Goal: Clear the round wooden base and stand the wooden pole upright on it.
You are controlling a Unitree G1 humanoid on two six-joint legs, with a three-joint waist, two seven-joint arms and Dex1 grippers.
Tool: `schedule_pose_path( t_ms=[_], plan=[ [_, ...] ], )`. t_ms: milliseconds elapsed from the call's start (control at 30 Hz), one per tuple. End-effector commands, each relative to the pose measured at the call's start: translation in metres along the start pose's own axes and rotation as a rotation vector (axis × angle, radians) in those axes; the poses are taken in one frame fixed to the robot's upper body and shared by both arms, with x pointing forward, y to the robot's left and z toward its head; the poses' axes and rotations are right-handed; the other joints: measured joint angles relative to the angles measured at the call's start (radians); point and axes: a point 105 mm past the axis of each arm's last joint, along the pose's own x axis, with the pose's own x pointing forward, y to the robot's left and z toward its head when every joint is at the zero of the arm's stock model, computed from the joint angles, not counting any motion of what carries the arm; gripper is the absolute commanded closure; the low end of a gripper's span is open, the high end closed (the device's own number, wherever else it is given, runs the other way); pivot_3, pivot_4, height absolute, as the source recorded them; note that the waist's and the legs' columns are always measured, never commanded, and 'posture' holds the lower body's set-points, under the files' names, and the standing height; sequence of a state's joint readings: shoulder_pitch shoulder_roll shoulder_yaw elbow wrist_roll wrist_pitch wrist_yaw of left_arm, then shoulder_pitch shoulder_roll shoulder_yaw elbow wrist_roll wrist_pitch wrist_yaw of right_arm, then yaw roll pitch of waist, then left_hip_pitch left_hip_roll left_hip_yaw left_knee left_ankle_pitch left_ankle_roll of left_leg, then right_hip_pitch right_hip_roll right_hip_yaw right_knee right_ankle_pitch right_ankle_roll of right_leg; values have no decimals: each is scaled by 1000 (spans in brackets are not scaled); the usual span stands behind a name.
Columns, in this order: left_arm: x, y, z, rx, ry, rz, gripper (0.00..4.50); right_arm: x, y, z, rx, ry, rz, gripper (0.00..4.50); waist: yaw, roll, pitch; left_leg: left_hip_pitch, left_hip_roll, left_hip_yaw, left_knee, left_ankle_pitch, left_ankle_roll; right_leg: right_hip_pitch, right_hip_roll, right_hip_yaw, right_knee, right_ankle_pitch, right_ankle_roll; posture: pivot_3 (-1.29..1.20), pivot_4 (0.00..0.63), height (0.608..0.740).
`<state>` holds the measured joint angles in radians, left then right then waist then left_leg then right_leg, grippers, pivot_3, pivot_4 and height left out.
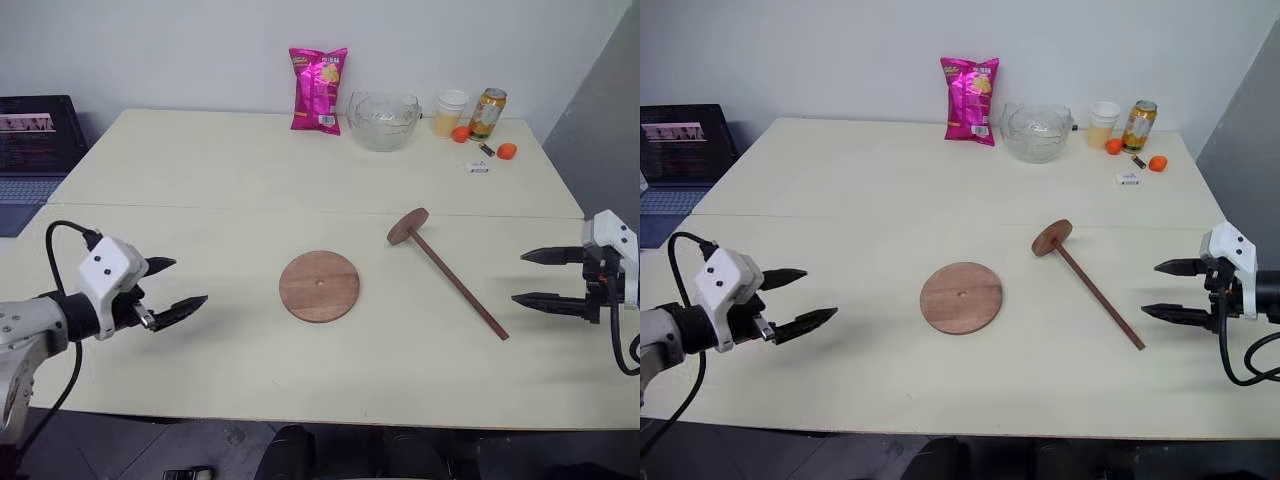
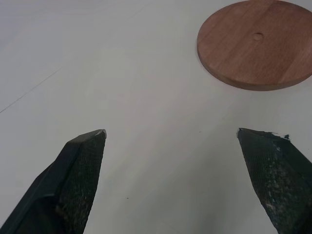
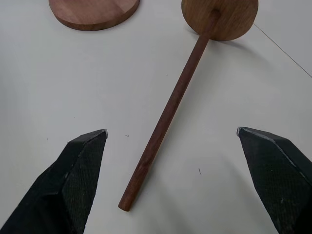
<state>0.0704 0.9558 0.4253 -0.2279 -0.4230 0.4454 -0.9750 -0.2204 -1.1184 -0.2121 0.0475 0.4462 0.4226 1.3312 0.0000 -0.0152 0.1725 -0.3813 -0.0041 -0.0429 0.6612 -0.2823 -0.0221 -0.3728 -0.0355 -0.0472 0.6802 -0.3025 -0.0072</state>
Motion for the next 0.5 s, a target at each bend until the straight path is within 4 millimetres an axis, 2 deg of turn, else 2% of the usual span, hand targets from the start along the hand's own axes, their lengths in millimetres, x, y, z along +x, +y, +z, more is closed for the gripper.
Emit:
schedule_pose_path(
  t_ms=[33,400,500],
  plan=[
    [-2,2,9,24,-47,-6,0,-7,-2,7,-38,-12,-26,10,-1,0,0,0,0,0,0,0,0,0,0,0,0,0,0,0,150,740],
    [-3,3,10,58,-18,-27,0,-8,0,4,-41,1,-23,10,-1,0,0,0,0,0,0,0,0,0,0,0,0,0,0,0,150,740],
    [-6,3,16,93,-53,-17,0,-7,0,4,-46,1,-23,10,-1,0,0,0,0,0,0,0,0,0,0,0,0,0,0,0,150,740]
  ],
)
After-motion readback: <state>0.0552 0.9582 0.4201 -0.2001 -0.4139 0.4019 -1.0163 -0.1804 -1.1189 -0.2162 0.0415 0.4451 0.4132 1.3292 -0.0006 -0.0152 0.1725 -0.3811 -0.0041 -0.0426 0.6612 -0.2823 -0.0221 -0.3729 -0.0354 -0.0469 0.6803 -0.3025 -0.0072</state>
